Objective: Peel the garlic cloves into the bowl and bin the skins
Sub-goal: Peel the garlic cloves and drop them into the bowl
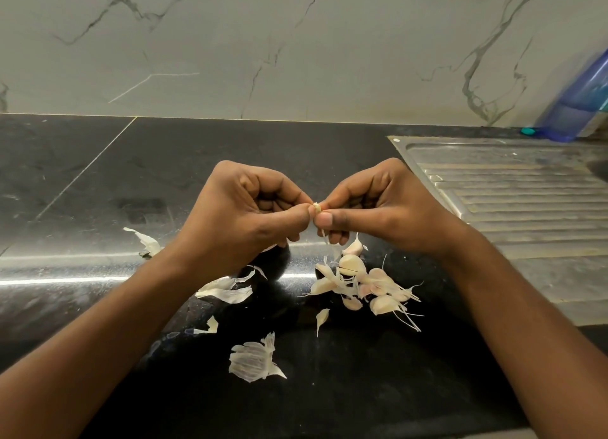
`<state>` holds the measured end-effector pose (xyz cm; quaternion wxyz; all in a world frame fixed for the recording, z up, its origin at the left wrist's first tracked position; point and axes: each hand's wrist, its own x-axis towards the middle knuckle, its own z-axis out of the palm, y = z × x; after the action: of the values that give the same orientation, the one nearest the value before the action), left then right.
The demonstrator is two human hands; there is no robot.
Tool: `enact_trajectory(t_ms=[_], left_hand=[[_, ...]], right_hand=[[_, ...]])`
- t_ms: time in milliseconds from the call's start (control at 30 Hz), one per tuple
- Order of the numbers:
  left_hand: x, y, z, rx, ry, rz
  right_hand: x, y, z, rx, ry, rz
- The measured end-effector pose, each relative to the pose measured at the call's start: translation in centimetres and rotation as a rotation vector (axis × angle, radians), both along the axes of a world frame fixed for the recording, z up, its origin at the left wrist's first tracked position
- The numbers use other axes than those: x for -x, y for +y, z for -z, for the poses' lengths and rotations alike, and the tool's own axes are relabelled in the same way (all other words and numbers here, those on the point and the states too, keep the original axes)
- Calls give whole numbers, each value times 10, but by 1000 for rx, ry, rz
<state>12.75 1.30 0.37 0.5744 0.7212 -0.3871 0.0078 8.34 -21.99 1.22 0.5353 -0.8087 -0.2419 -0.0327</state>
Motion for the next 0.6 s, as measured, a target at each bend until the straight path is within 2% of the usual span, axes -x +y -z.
enact_trajectory(t_ms=[433, 600], left_hand=[[-2, 1, -2, -1, 41, 45], [-1, -1, 3, 16, 13, 2]], right_hand=[[0, -1, -1, 25, 14, 18], [2, 2, -1, 39, -19, 21]])
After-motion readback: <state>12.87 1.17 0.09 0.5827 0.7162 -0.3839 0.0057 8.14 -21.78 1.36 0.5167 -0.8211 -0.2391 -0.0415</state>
